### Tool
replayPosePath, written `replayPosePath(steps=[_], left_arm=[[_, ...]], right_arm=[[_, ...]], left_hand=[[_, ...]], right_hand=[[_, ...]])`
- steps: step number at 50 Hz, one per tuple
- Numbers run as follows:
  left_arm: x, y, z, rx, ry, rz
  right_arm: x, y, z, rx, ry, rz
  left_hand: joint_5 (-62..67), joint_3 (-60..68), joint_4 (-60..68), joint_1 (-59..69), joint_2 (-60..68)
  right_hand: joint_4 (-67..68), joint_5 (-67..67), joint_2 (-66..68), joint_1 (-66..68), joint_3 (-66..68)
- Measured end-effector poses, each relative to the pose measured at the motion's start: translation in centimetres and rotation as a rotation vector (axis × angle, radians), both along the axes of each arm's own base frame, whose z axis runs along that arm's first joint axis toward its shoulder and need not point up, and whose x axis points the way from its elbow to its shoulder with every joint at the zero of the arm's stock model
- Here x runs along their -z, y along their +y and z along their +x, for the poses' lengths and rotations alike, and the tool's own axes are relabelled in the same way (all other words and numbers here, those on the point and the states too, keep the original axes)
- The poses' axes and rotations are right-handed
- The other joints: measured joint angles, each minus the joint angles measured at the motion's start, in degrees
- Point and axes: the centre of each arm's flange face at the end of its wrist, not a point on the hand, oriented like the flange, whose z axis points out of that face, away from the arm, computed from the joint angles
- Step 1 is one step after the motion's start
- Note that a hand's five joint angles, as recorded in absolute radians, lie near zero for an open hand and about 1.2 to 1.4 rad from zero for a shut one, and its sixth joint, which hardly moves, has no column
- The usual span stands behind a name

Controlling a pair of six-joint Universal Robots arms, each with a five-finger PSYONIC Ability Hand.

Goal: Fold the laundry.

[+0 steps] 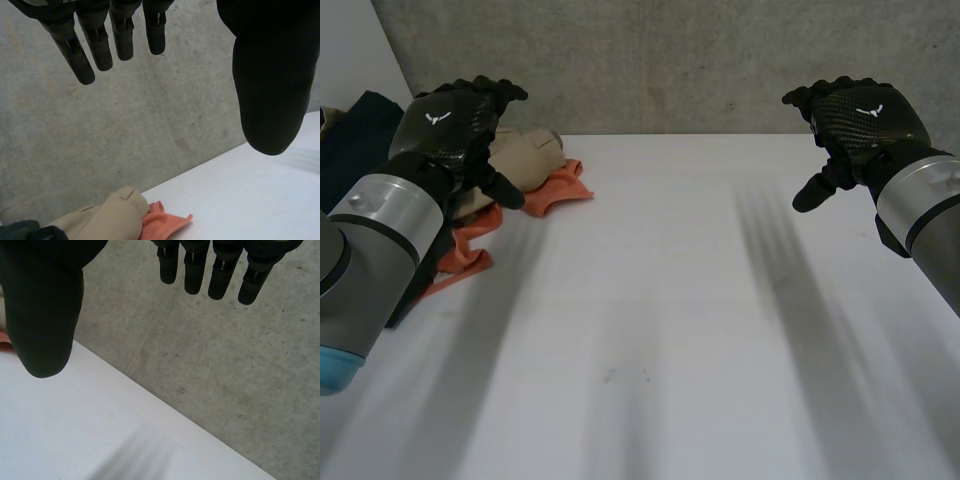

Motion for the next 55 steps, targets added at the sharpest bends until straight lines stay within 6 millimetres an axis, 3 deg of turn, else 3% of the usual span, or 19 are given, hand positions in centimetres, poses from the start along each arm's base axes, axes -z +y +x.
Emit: replayPosePath(steps=[7, 17, 26, 34, 37, 39, 40, 41, 42, 47, 51, 55], left_arm=[[0.5, -1.3, 1.5, -0.054, -0.007, 0.012], [2.6, -4.7, 4.3, -0.16, -0.089, 0.03], [8.6, -11.9, 8.6, -0.319, -0.433, -0.057], [13.8, -16.3, 12.2, -0.403, -0.659, -0.064], [15.2, -17.6, 13.0, -0.416, -0.681, -0.06], [15.5, -18.1, 13.1, -0.419, -0.68, -0.059], [15.6, -18.2, 13.1, -0.419, -0.678, -0.06], [15.6, -18.2, 13.1, -0.418, -0.674, -0.06], [15.3, -18.3, 13.0, -0.417, -0.663, -0.065], [12.4, -17.7, 11.6, -0.407, -0.571, -0.116], [7.8, -15.5, 8.4, -0.349, -0.399, -0.192], [4.4, -12.7, 4.8, -0.248, -0.245, -0.229]], right_arm=[[0.1, -0.1, 0.0, 0.001, 0.002, 0.003], [0.4, -0.2, 0.0, 0.0, 0.006, 0.007], [0.9, -0.3, 0.1, -0.002, 0.012, 0.021], [1.3, -0.5, 0.2, -0.003, 0.017, 0.034], [1.8, -0.6, 0.2, -0.003, 0.022, 0.045], [2.0, -0.7, 0.2, -0.002, 0.028, 0.049], [2.1, -0.7, 0.3, -0.002, 0.031, 0.051], [2.1, -0.7, 0.3, -0.002, 0.034, 0.052], [2.2, -0.8, 0.3, -0.002, 0.039, 0.052], [2.4, -0.8, 0.3, -0.002, 0.056, 0.051], [2.4, -0.9, 0.3, -0.001, 0.063, 0.045], [2.2, -1.0, 0.2, 0.001, 0.061, 0.039]], left_hand=[[-3.05, -3.84, -4.26, -3.36, -4.19], [-3.05, -3.84, -4.26, -3.36, -4.19], [-3.05, -3.84, -4.26, -3.36, -4.19], [-2.78, -3.44, -3.78, -2.83, -3.79], [9.08, 8.91, 9.02, 11.87, 8.94], [24.45, 25.42, 25.69, 29.24, 25.64], [37.67, 39.55, 39.92, 39.96, 40.9], [37.67, 39.55, 39.92, 39.96, 40.9], [47.72, 49.98, 50.42, 45.52, 50.2], [48.66, 51.85, 52.61, 45.86, 52.22], [48.66, 52.11, 52.61, 45.86, 52.34], [48.66, 52.38, 52.62, 45.86, 52.44]], right_hand=[[-3.03, -2.65, -2.74, -1.2, -3.3], [-3.03, -2.65, -2.74, -1.2, -3.3], [-3.03, -2.65, -2.74, -1.2, -3.3], [-3.03, -2.65, -2.74, -1.2, -3.3], [-3.03, -2.65, -2.74, -1.2, -3.3], [-3.03, -2.65, -2.74, -1.2, -3.3], [-3.03, -2.65, -2.74, -1.2, -3.3], [-3.03, -2.65, -2.74, -1.2, -3.3], [-3.03, -2.65, -2.74, -1.2, -3.3], [-3.03, -2.65, -2.74, -1.2, -3.3], [-3.03, -2.65, -2.74, -1.2, -3.3], [-3.03, -2.65, -2.74, -1.2, -3.3]])
